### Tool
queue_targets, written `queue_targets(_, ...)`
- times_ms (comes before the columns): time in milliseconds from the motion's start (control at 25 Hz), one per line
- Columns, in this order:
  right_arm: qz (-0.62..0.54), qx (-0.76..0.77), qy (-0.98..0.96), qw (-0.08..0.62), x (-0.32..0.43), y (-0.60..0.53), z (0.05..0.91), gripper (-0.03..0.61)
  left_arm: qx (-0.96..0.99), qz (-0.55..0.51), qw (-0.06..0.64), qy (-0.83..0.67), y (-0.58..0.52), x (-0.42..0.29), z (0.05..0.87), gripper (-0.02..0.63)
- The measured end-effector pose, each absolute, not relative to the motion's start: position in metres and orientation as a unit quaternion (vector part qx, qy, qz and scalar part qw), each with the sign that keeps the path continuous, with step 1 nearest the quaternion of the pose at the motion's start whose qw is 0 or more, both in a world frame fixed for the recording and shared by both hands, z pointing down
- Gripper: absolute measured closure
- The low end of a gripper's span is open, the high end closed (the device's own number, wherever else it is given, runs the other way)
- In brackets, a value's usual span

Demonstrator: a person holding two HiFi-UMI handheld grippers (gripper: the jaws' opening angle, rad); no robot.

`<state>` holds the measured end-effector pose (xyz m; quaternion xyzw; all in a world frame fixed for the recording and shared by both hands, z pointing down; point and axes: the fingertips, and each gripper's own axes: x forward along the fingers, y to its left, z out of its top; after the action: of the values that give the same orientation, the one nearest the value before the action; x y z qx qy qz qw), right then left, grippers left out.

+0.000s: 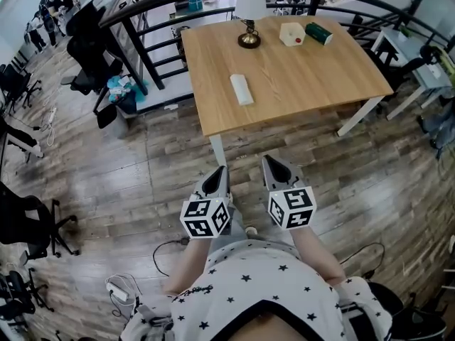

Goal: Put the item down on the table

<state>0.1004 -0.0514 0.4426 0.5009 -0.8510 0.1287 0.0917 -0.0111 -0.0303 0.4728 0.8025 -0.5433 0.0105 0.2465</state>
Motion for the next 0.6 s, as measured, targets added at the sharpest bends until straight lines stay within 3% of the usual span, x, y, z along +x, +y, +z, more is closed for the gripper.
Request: queue_targets(600, 0.133, 0.497, -0.853, 0.085, 0.107, -0.007, 0.446, 0.583, 0.809, 0.014, 0.243, -0.536, 0.011, -0.002, 0.478, 0.601)
